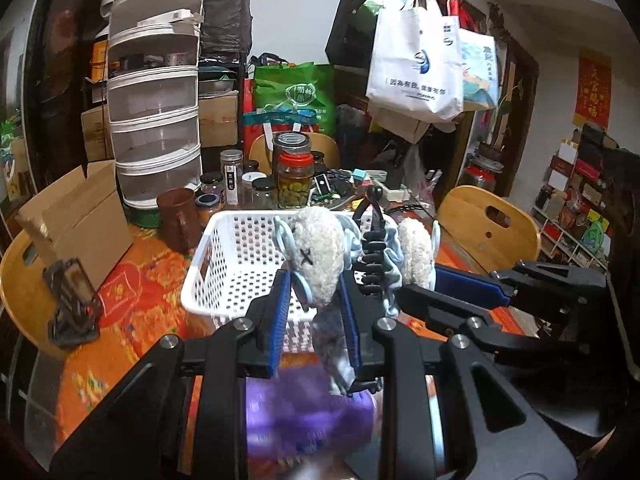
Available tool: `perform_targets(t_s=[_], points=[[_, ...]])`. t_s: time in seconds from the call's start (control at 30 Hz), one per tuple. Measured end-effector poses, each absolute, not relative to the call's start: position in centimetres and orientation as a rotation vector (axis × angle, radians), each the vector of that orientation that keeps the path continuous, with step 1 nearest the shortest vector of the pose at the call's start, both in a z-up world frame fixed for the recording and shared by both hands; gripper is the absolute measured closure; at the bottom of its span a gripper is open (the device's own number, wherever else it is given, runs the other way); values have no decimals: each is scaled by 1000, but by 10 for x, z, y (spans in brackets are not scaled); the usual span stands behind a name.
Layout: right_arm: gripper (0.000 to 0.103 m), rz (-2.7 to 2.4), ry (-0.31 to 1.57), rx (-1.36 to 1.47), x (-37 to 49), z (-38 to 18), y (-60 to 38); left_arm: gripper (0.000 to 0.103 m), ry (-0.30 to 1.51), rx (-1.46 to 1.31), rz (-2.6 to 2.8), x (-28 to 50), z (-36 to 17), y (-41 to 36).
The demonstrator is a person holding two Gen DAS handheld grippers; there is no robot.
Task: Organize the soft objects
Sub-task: 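Lift the plush toy with both tools and carry it over the basket, then open both tools to drop the plush toy into the basket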
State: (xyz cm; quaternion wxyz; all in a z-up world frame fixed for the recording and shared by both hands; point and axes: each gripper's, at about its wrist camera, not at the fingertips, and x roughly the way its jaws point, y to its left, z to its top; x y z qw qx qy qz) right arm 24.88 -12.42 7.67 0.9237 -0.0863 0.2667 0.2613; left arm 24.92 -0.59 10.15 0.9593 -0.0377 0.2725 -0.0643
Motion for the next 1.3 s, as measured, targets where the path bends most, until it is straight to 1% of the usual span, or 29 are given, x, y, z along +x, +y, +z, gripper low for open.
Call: perform_targets(t_s=[0.13, 0.17, 0.37, 0.57, 0.7, 0.8, 0.83, 0.87, 0.9, 0.93, 0.97, 1.0, 1.07, 1.1, 1.13, 1.2, 1.23, 1.3], points=[[83, 505, 569, -180, 289, 79, -123, 80, 594, -77, -118, 303, 106, -6], [83, 495, 578, -178, 299, 78, -123, 84, 607, -84, -114, 319, 105, -5], [83, 455, 639, -167, 356, 67, -124, 84, 701, -122, -125, 392, 89, -4], [84, 438, 727, -183, 391, 32, -119, 84, 811, -157, -116, 437, 43, -1], [84, 445, 762, -182, 405, 10, -115, 84, 855, -170, -90, 449, 14, 5], [84, 436, 765, -204, 408, 1, -113, 83, 861, -166, -80, 449, 3, 11], [83, 432, 765, -201, 409, -1, -114, 78, 862, -173, -76, 449, 2, 14], [82, 433, 767, -193, 410, -3, -116, 64, 865, -181, -71, 451, 1, 17], [81, 431, 770, -180, 413, -4, -118, 53, 867, -183, -69, 451, 0, 20], [80, 427, 769, -175, 413, -5, -120, 33, 866, -185, -60, 450, -2, 23], [75, 419, 759, -174, 412, -4, -121, 23, 859, -182, -49, 448, -1, 25], [69, 415, 746, -176, 410, -3, -122, 20, 845, -171, -42, 445, -1, 27], [26, 402, 721, -184, 404, 1, -124, 17, 819, -151, -29, 441, 2, 29], [20, 394, 699, -195, 401, 4, -125, 16, 819, -151, -27, 439, 3, 30], [18, 390, 690, -198, 400, 6, -126, 15, 821, -155, -27, 438, 5, 31], [16, 390, 690, -180, 397, 10, -130, 11, 816, -159, -29, 434, 8, 35], [14, 383, 687, -177, 396, 11, -132, 11, 812, -153, -22, 432, 10, 36], [13, 370, 676, -184, 392, 15, -134, 11, 810, -131, -3, 426, 12, 38]])
